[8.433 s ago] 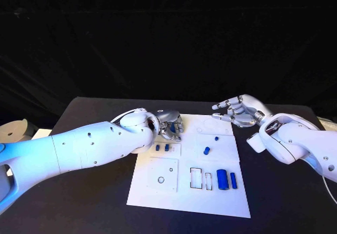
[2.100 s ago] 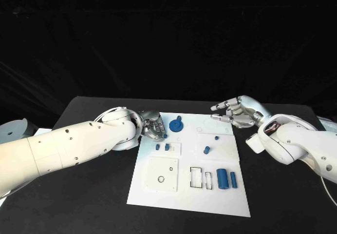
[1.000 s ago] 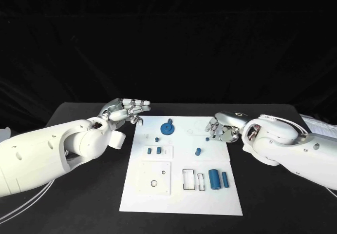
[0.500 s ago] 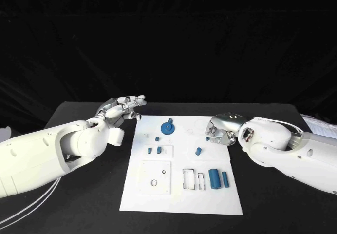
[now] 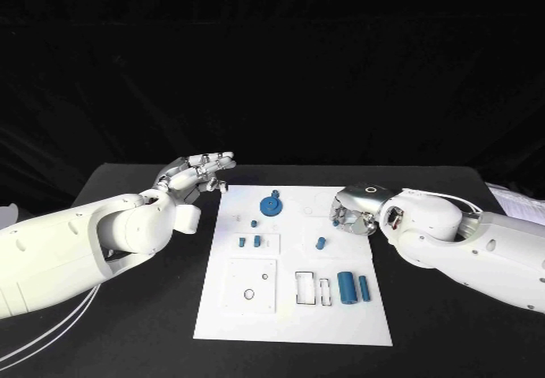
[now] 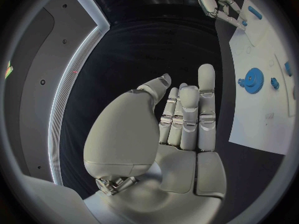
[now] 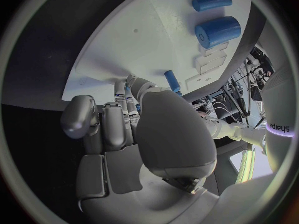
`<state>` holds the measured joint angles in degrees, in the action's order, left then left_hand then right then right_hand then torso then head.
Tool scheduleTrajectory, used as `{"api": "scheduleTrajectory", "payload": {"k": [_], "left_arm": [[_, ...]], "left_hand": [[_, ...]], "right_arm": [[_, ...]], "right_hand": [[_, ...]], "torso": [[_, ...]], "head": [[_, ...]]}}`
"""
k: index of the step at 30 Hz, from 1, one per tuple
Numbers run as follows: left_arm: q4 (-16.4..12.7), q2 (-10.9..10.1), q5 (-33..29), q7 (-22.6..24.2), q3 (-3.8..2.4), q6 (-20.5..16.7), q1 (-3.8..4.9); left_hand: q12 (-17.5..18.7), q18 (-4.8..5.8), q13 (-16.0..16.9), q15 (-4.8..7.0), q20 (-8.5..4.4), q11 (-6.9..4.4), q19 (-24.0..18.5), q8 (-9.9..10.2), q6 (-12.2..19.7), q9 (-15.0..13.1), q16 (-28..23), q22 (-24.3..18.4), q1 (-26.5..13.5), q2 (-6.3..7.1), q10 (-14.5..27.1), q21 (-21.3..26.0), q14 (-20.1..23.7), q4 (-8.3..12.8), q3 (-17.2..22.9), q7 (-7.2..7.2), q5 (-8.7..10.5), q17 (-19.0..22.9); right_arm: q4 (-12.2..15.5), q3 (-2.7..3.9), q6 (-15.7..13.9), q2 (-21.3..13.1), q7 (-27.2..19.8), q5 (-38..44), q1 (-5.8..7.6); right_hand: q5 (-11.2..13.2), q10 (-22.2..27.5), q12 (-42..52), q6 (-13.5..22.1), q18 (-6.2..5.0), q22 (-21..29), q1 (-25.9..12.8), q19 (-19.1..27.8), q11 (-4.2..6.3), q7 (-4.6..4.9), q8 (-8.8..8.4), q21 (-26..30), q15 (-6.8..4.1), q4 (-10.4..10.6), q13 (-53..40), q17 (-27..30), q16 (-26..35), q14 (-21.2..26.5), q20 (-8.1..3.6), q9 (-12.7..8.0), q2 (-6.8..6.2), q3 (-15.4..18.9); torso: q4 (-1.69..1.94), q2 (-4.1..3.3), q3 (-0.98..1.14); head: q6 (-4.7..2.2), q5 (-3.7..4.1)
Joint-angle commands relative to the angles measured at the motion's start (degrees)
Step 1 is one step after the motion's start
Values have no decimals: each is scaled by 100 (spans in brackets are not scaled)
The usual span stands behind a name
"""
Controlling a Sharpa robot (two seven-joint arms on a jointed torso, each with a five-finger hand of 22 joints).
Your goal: Assemble the parts on the task board
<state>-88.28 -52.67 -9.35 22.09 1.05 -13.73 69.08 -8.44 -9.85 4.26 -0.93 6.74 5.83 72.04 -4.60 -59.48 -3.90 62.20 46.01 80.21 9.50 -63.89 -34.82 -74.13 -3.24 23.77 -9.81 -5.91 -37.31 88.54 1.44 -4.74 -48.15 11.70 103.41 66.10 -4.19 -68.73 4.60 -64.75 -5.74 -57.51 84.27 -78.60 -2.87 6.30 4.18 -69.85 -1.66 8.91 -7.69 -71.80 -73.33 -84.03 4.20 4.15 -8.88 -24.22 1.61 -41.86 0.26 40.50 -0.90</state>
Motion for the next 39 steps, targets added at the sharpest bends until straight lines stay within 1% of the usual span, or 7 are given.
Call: {"api": "scheduleTrajectory", "payload": {"k": [1,9,15,19,21,30,39], "left_arm": [[-21,7,-52,77,-3,7,3],[-27,5,-50,56,-3,4,3],[-28,4,-48,47,-3,0,3],[-27,3,-47,43,-3,-1,3],[-27,2,-46,41,-3,-2,3],[-25,1,-25,19,-3,-24,3],[-17,2,-20,2,-3,-36,3]], "left_hand": [[-16,-67,1,9,-21,9,-25,-16,-23,-4,-2,-6,-4,-41,-23,19,42,6,7,-6,-31,4],[-19,-66,-2,8,-22,11,-26,-13,-15,-2,13,-8,3,-43,-13,24,40,13,10,-11,-33,-16],[-22,-65,-3,8,-23,12,-25,-11,-12,-1,20,-9,8,-45,-10,25,38,17,13,-13,-33,-23],[-26,-64,-4,8,-23,13,-23,-10,-9,0,22,-10,17,-49,-5,27,41,25,18,-14,-35,-18],[-26,-64,-4,8,-23,13,-23,-10,-9,0,22,-10,17,-49,-5,27,41,25,18,-14,-35,-18],[-33,-64,-6,8,-25,15,-21,-10,-7,1,21,-12,33,-54,3,30,47,39,28,-17,-37,-4],[-39,-63,-8,7,-26,16,-18,-10,-6,2,25,-14,45,-61,9,32,51,50,37,-20,-38,1]], "right_arm": [[-30,-11,241,31,-25,74,-16],[-82,-21,353,90,-39,62,-45],[-92,-24,357,109,-42,59,-56],[-84,-24,159,109,-41,58,-60],[-65,-24,-19,99,-37,56,-62],[50,-16,-581,12,-46,-12,-64],[98,4,-806,-51,-15,-39,-45]], "right_hand": [[24,-75,-23,-68,-52,-9,-27,-27,17,-22,17,12,-60,-4,22,-6,11,-285,-38,14,48,-59],[41,-132,-26,-129,-50,-17,-57,-33,41,-46,29,10,-89,-30,57,-13,2,-290,-69,24,76,-108],[43,-212,-24,-213,-41,-48,-62,-48,63,-66,50,-7,-106,-89,91,-27,-15,-297,-93,42,122,-173],[82,-286,-16,-273,-28,-111,-46,-77,74,-64,66,-49,-98,-140,108,-57,-46,-307,-99,58,188,-247],[101,-339,-11,-309,-13,-178,-38,-108,66,-48,76,-95,-82,-177,120,-58,-54,-313,-90,70,226,-309],[102,-451,-16,-378,1,-262,-67,-149,56,-28,93,-158,-71,-249,144,-61,-72,-320,-74,100,252,-412],[103,-460,-26,-381,0,-266,-76,-151,51,-20,90,-162,-70,-267,153,-62,-75,-319,-72,105,241,-431]], "torso": [[3,0,-5],[7,-1,-4],[6,3,-8],[3,4,-6],[4,2,-5],[12,3,-8],[6,7,-8]], "head": [[19,-2],[37,-10],[45,-5],[43,-4],[43,-2],[44,4],[31,2]]}}
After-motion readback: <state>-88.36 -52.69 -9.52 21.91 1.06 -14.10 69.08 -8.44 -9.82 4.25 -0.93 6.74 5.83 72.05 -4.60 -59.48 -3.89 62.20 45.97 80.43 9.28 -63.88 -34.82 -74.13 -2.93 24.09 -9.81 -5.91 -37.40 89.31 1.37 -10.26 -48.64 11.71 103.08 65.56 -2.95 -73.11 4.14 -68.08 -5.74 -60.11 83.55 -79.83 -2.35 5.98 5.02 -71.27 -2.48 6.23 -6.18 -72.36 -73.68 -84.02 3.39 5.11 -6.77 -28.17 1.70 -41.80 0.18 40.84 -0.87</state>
